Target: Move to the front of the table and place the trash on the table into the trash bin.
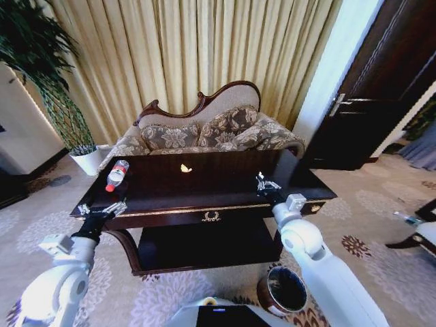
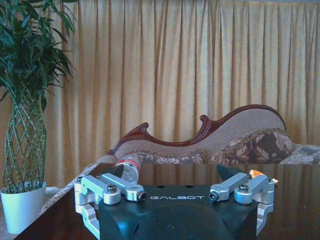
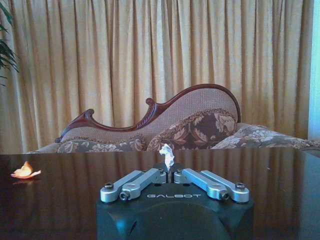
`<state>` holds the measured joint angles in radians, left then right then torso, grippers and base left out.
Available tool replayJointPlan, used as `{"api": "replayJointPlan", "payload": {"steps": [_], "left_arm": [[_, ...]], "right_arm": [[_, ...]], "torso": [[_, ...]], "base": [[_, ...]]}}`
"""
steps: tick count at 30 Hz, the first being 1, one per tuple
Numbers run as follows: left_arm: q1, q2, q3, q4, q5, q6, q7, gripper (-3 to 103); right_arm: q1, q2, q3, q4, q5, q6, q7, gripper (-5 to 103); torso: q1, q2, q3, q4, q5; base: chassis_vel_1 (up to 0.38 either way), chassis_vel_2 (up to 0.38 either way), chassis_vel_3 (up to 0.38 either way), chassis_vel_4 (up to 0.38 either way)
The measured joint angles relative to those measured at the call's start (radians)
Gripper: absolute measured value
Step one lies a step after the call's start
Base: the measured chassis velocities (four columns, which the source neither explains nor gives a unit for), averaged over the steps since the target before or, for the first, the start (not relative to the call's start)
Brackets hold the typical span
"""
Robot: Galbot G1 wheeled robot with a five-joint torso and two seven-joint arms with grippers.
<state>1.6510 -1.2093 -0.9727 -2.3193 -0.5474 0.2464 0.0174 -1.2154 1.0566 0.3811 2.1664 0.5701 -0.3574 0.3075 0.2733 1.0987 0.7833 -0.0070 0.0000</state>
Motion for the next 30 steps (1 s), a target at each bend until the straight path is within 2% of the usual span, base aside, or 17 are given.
{"api": "replayJointPlan", "payload": {"steps": [16,18,19,21,22,24,30], "left_arm": [[-0.004,-0.001,0.006,0.011,-0.001,-0.001,0.005,100],[-0.006,-0.002,0.006,0.013,-0.001,-0.002,0.008,100],[-0.006,-0.002,0.006,0.013,-0.001,-0.002,0.008,100],[-0.006,-0.005,0.007,0.014,-0.001,-0.007,0.014,100],[-0.006,-0.005,0.007,0.014,-0.001,-0.007,0.014,100],[-0.002,-0.006,0.006,0.014,-0.001,-0.011,0.018,100],[-0.002,0.004,-0.003,0.018,-0.007,-0.013,0.018,100]], "right_arm": [[-0.035,0.028,-0.002,-0.054,-0.043,-0.005,-0.018,2],[-0.067,0.035,0.017,-0.095,-0.06,-0.068,-0.055,2],[-0.067,0.035,0.017,-0.095,-0.06,-0.068,-0.055,2],[-0.134,0.046,0.054,-0.187,-0.145,-0.115,-0.166,2],[-0.134,0.046,0.054,-0.187,-0.145,-0.115,-0.166,2],[-0.169,0.072,0.077,-0.291,-0.211,-0.112,-0.207,2],[-0.178,0.123,0.112,-0.476,-0.299,-0.082,-0.229,2]], "torso": [[-0.001,0.001,-0.001,0.0003,-0.0002],[-0.001,0.001,-0.001,0.0002,0.0],[-0.001,0.001,-0.001,0.0002,0.0],[0.0,0.0,0.0,-0.0002,0.0],[0.0,0.0,0.0,-0.0002,0.0],[0.001,-0.001,0.0,-0.0003,0.0002],[0.0,0.0,0.0,0.0002,0.0001]], "base": [[0.188,-0.201,-0.204,0.196],[0.02,-0.02,-0.044,0.049],[0.0,0.0,0.0,0.0],[0.0,0.0,0.0,0.0],[0.0,0.0,0.0,0.0],[-0.035,0.037,0.054,-0.051],[-0.012,0.021,0.016,-0.02]]}}
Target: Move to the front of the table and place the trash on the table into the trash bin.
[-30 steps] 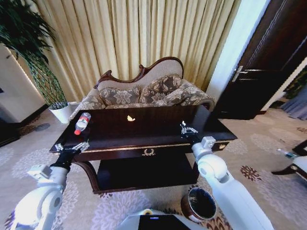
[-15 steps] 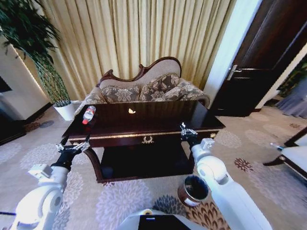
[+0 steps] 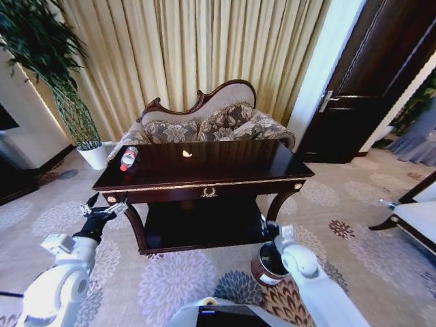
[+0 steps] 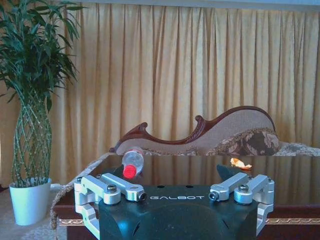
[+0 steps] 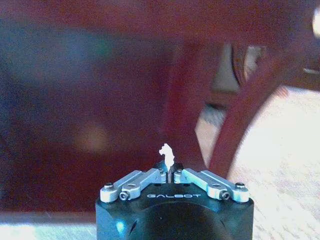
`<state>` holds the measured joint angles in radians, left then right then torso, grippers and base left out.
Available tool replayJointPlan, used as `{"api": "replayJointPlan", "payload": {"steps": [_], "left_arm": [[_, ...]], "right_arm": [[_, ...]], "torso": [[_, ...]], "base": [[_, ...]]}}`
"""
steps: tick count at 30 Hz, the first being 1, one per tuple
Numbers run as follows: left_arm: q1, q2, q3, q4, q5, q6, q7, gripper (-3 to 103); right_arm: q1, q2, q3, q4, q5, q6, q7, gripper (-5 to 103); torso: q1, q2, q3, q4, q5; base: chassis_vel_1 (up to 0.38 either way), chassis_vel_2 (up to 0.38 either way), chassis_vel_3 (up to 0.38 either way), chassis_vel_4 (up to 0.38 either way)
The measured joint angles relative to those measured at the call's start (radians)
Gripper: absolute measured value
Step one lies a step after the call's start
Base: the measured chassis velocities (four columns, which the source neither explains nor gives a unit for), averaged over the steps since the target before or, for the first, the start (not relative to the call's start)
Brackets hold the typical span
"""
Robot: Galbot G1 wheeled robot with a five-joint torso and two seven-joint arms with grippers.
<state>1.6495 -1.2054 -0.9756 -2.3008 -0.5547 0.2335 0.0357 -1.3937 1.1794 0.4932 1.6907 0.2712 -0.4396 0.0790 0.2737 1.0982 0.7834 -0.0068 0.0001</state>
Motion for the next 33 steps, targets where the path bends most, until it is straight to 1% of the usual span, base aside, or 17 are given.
{"api": "replayJointPlan", "payload": {"steps": [4,5,9,14,15,16,20,21,23,25,26,27,28,29,30,32,33], "left_arm": [[-0.003,0.005,-0.001,0.002,-0.005,0.0,-0.001,100],[-0.003,0.005,-0.001,0.002,-0.005,0.0,-0.001,100],[-0.004,0.004,0.004,0.003,-0.005,0.0,-0.001,100],[-0.004,0.006,0.004,0.001,-0.005,-0.001,-0.001,100],[-0.003,0.006,0.003,0.0,-0.005,0.0,-0.001,100],[-0.003,0.006,0.003,0.0,-0.005,0.0,-0.001,100],[-0.001,0.004,0.003,-0.001,-0.004,-0.001,-0.001,100],[-0.001,0.004,0.003,-0.001,-0.004,-0.001,-0.001,100],[-0.003,0.004,0.002,-0.001,-0.003,-0.002,-0.001,100],[-0.004,0.004,0.001,-0.002,-0.003,-0.002,0.0,100],[-0.006,0.003,0.001,-0.002,-0.002,-0.002,0.0,100],[-0.006,0.003,0.001,-0.002,-0.002,-0.002,0.0,100],[-0.007,0.0,0.002,-0.003,-0.002,-0.002,-0.001,100],[-0.007,-0.002,0.002,-0.004,-0.002,-0.002,0.0,100],[-0.007,-0.002,0.002,-0.004,-0.002,-0.002,0.0,100],[-0.006,-0.006,0.002,-0.008,-0.001,-0.002,0.0,100],[-0.006,-0.006,0.002,-0.008,-0.001,-0.002,0.0,100]], "right_arm": [[0.029,0.037,0.022,-0.149,-0.082,0.028,-0.006,2],[0.029,0.037,0.022,-0.149,-0.082,0.028,-0.006,2],[0.08,0.062,0.032,-0.286,-0.174,0.074,0.022,2],[0.113,0.066,0.032,-0.35,-0.207,0.089,0.054,1],[0.123,0.068,0.031,-0.365,-0.225,0.096,0.066,7],[0.123,0.068,0.031,-0.365,-0.225,0.096,0.066,7],[0.134,0.068,0.03,-0.379,-0.254,0.1,0.07,27],[0.134,0.068,0.03,-0.379,-0.254,0.1,0.07,27],[0.133,0.067,0.03,-0.376,-0.255,0.101,0.07,38],[0.131,0.065,0.03,-0.372,-0.255,0.101,0.07,38],[0.13,0.063,0.03,-0.37,-0.255,0.101,0.07,44],[0.13,0.063,0.03,-0.37,-0.255,0.101,0.07,44],[0.126,0.06,0.029,-0.363,-0.253,0.104,0.071,56],[0.122,0.057,0.029,-0.355,-0.247,0.115,0.074,61],[0.122,0.057,0.029,-0.355,-0.247,0.115,0.074,61],[0.106,0.049,0.025,-0.298,-0.198,0.171,0.078,72],[0.106,0.049,0.025,-0.298,-0.198,0.171,0.078,72]], "torso": [[-0.001,0.001,0.0,-0.0003,-0.0002],[-0.001,0.001,0.0,-0.0003,-0.0002],[-0.001,0.001,0.0,0.0,0.0001],[-0.001,0.0,0.0,-0.0002,0.0],[-0.001,0.001,0.0,-0.0002,0.0],[-0.001,0.001,0.0,-0.0002,0.0],[-0.001,0.001,0.0,-0.0002,-0.0001],[-0.001,0.001,0.0,-0.0002,-0.0001],[-0.001,0.001,0.0,-0.0002,0.0],[-0.001,0.001,0.0,-0.0002,0.0],[-0.001,0.001,0.0,-0.0002,0.0],[-0.001,0.001,0.0,-0.0002,0.0],[-0.001,0.001,0.0,-0.0002,-0.0001],[-0.001,0.001,0.0,-0.0003,0.0],[-0.001,0.001,0.0,-0.0003,0.0],[-0.001,0.001,0.0,-0.0004,0.0],[-0.001,0.001,0.0,-0.0004,0.0]], "base": [[0.0,0.0,0.0,0.0],[0.0,0.0,0.0,0.0],[0.0,0.0,0.0,0.0],[0.0,0.0,0.0,0.0],[0.0,0.0,0.0,0.0],[0.0,0.0,0.0,0.0],[0.0,0.0,0.0,0.0],[0.0,0.0,0.0,0.0],[0.0,0.0,0.0,0.0],[0.0,0.0,0.0,0.0],[0.0,0.0,0.0,0.0],[0.0,0.0,0.0,0.0],[0.0,0.0,0.0,0.0],[0.0,0.0,0.0,0.0],[0.0,0.0,0.0,0.0],[0.0,0.0,0.0,0.0],[0.0,0.0,0.0,0.0]]}}
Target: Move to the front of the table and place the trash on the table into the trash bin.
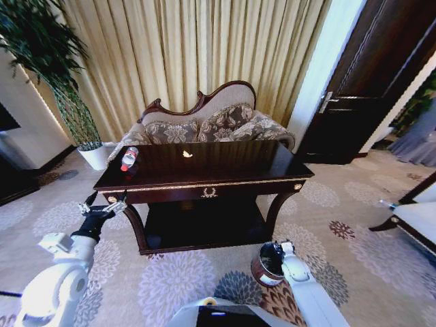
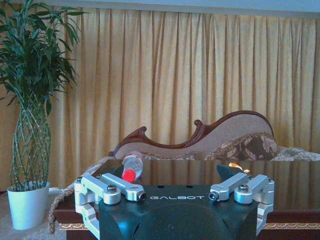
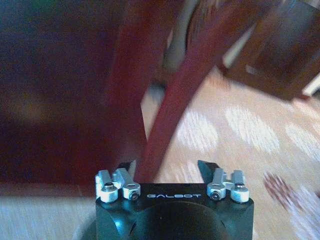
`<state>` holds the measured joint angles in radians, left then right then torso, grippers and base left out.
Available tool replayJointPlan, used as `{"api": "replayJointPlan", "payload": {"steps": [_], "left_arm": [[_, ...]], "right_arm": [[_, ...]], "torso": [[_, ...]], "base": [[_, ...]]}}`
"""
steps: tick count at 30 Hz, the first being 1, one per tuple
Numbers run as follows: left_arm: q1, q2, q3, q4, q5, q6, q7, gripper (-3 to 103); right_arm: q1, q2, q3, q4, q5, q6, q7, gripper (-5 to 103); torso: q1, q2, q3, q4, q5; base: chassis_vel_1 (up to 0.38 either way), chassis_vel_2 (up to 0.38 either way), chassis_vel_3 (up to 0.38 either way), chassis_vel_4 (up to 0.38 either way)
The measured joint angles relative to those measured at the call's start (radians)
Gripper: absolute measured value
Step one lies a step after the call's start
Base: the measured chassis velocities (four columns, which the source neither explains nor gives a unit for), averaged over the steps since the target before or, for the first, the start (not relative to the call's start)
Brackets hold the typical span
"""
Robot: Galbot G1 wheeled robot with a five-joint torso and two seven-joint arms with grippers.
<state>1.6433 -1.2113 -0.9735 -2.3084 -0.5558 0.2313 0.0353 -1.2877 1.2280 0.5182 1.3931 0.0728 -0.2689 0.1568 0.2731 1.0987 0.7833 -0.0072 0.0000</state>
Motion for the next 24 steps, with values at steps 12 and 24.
{"api": "replayJointPlan", "payload": {"steps": [12,24], "left_arm": [[0.008,-0.01,-0.002,-0.011,0.007,-0.003,0.0,100],[0.011,-0.027,0.005,-0.024,0.025,-0.004,0.003,100]], "right_arm": [[-0.107,-0.025,-0.037,0.636,0.441,0.112,0.007,100],[-0.102,-0.048,-0.035,0.68,0.338,0.133,-0.056,100]], "torso": [[0.0,0.0,0.0,0.0002,-0.0003],[0.0,0.0,0.0,0.0002,0.0]], "base": [[0.0,0.0,0.0,0.0],[0.0,0.0,0.0,0.0]]}}
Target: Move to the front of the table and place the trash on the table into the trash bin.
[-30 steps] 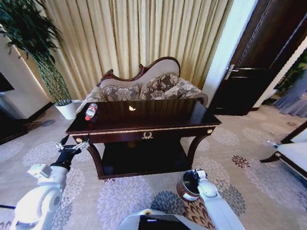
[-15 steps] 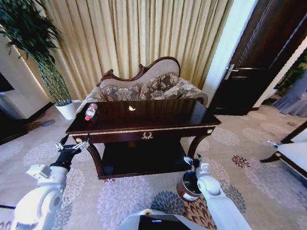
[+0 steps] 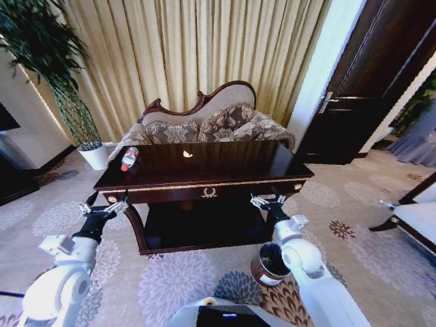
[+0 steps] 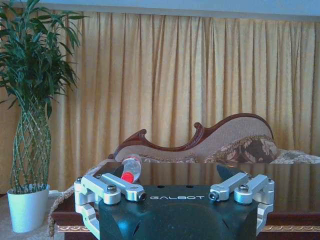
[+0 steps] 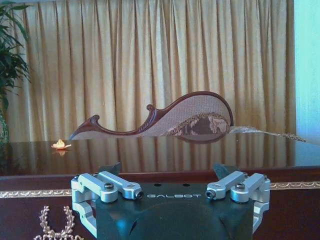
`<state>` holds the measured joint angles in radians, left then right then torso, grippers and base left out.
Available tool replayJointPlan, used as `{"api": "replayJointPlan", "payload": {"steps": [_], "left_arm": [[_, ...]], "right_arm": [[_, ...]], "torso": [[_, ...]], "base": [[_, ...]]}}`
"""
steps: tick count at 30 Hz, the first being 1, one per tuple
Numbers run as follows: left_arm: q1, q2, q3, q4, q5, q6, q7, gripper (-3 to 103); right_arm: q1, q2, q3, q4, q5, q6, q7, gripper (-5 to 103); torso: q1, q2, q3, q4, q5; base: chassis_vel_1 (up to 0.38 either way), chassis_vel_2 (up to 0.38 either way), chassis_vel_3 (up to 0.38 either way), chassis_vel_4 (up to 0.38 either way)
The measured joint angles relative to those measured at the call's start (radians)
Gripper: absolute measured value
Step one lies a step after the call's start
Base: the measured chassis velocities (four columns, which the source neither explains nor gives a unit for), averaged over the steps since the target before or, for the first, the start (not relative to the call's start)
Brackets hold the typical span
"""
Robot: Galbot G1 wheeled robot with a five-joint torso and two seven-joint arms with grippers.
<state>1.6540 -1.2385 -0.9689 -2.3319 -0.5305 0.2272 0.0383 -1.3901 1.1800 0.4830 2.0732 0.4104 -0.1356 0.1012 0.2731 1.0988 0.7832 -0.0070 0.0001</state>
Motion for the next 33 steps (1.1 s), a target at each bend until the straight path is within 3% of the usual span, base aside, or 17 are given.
{"api": "replayJointPlan", "payload": {"steps": [11,25,33], "left_arm": [[0.002,0.003,0.0,-0.003,0.002,0.0,0.001,100],[0.008,0.004,-0.005,-0.008,-0.002,-0.004,0.005,100],[0.008,0.005,-0.006,-0.006,-0.005,-0.01,0.013,100]], "right_arm": [[0.0,-0.002,-0.002,-0.006,-0.005,-0.003,-0.015,100],[-0.019,0.003,-0.006,0.013,-0.032,-0.005,-0.042,100],[-0.034,0.002,-0.019,0.037,-0.037,-0.006,-0.044,100]], "torso": [[0.0,0.0,0.0,0.0,0.0],[0.001,-0.001,0.0,0.0002,0.0],[-0.001,0.001,0.0,-0.0001,-0.0001]], "base": [[-0.026,0.033,0.03,-0.03],[-0.193,0.193,0.205,-0.192],[-0.022,0.022,0.02,-0.038]]}}
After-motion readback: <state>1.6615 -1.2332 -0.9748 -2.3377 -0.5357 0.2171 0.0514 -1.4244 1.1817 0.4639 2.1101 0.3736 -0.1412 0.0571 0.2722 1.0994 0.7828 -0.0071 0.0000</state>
